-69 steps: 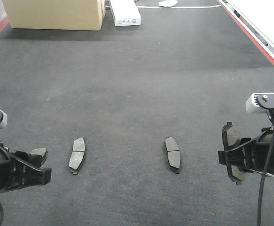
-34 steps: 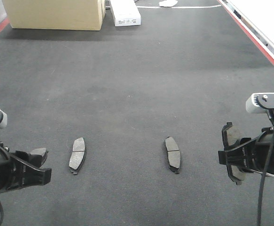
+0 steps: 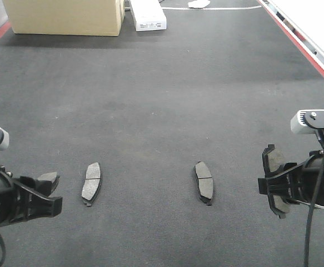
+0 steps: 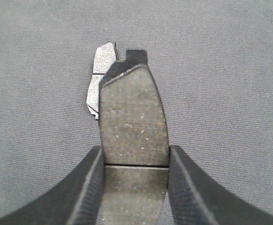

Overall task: Move and align brake pads A on conveyor
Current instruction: 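Swing the left gripper over the belt beside the farther-out brake pad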

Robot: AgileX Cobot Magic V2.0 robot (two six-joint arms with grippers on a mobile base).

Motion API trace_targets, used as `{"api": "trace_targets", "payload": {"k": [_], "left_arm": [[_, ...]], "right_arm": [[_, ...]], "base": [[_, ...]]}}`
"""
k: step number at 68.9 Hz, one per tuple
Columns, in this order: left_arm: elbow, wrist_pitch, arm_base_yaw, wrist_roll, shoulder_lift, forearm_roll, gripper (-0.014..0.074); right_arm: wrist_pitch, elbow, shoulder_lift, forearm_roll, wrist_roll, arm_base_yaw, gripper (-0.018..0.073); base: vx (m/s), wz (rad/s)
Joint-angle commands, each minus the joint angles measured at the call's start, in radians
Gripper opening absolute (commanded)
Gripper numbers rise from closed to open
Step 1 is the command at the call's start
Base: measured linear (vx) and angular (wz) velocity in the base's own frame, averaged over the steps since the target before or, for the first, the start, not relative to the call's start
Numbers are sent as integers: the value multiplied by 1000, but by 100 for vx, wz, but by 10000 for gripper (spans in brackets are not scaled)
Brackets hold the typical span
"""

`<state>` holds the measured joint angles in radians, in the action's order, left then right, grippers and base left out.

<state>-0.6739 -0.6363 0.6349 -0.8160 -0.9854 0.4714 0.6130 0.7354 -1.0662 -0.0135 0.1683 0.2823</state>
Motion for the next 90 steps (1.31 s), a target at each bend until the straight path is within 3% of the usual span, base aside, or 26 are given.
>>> {"api": "trace_targets", "payload": {"k": [1, 14, 20, 31, 40, 55, 68, 90], "left_arm": [[-26, 104, 4, -5, 13, -15, 76], [-52, 205, 6, -2, -57, -69, 90], [-113, 232, 24, 47, -140, -88, 104], [-266, 235, 95, 61, -342, -88, 111], [-369, 225, 108, 25, -507, -89, 115], [-414, 239, 65, -193, -664, -72, 119], [-414, 304, 20, -197, -726, -55, 122], [-414, 397, -20, -197, -784, 45, 129]], "right_arm": [[-65, 29, 16, 1, -6, -4, 60], [-65, 29, 16, 1, -6, -4, 60], [-65, 29, 16, 1, -6, -4, 60], [-65, 29, 16, 1, -6, -4, 60], [-65, 29, 16, 1, -6, -4, 60], [-65, 29, 16, 1, -6, -4, 60], [-65, 29, 16, 1, -6, -4, 60], [-65, 29, 16, 1, -6, -4, 60]], "base": [[0, 0], [0, 0], [0, 0], [0, 0], [0, 0], [0, 0], [0, 0], [0, 0]]}}
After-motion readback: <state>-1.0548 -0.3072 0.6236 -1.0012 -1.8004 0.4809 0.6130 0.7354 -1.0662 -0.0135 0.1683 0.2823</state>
